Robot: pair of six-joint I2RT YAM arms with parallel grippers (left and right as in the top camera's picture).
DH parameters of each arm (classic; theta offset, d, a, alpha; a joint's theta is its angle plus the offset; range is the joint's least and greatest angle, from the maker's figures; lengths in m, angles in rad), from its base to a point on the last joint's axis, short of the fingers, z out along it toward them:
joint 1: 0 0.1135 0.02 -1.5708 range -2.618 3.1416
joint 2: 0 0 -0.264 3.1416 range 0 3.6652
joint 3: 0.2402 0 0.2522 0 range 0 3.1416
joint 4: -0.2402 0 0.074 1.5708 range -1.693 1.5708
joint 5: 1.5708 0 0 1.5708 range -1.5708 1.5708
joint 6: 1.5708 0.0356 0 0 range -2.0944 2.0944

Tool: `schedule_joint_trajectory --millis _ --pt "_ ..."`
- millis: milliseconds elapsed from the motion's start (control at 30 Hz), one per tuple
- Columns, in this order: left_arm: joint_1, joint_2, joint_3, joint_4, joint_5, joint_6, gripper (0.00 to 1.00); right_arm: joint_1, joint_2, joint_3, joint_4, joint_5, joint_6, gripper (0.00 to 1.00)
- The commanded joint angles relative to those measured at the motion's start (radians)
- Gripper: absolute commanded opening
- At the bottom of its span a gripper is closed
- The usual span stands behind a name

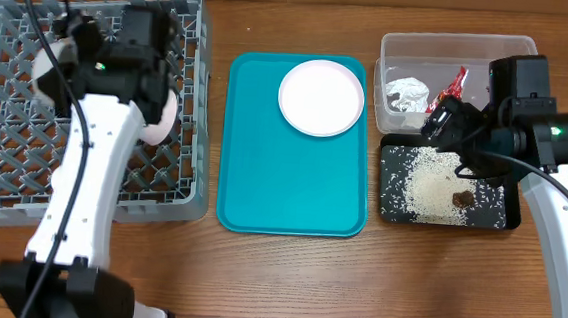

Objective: Sort waste into correct bins and load items into the dishwasher
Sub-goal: 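Carry the small bowl to the dish rack and release it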

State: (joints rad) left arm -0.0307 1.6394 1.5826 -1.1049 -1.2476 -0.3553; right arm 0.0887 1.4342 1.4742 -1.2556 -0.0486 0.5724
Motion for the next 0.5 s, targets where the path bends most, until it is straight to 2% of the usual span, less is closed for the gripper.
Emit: schedule_joint_trajectory --millis 0,267,467 --pt "0.051 0.053 -0.003 0.007 -0.048 0.016 0.04 0.001 -0.001 0.012 0.005 0.002 0.001 1.0" --pt "0.147 0.156 -0.003 0.019 0.029 0.014 0.04 0.001 -0.001 0.012 0.006 0.003 0.001 1.0" --pt "0.192 0.264 -0.003 0.051 0.014 0.02 0.04 0.001 -0.001 0.012 0.008 0.003 0.001 1.0"
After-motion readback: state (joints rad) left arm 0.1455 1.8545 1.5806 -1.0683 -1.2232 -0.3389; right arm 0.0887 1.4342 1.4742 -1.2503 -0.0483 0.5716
